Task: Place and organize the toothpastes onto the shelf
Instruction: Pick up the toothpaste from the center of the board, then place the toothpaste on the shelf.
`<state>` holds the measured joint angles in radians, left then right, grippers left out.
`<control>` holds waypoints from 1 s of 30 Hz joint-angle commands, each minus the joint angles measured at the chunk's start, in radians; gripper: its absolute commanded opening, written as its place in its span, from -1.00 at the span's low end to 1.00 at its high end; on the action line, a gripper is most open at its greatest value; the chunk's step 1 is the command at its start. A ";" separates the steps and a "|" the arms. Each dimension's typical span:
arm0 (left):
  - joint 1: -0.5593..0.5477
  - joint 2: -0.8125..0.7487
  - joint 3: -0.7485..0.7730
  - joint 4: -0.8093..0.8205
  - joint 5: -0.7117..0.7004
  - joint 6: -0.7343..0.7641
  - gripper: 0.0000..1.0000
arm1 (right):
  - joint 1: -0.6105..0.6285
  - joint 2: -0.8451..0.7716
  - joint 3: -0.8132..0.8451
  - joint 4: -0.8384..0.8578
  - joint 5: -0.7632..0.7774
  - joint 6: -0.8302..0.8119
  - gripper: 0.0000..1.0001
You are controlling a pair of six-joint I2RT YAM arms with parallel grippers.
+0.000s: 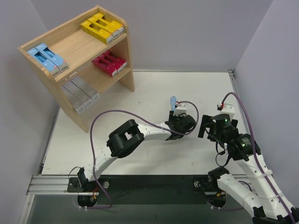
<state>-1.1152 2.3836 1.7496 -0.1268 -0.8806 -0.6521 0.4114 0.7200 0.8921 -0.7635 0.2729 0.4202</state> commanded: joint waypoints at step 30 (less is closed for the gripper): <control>-0.054 -1.239 -0.444 0.409 -0.270 0.229 -0.24 | 0.075 -0.165 0.042 0.039 0.063 -0.034 0.92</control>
<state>-1.1591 1.1793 1.2411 0.1169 -1.0348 -0.5686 0.4797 0.5652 0.9447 -0.7513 0.3367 0.3912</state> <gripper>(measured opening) 0.467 0.959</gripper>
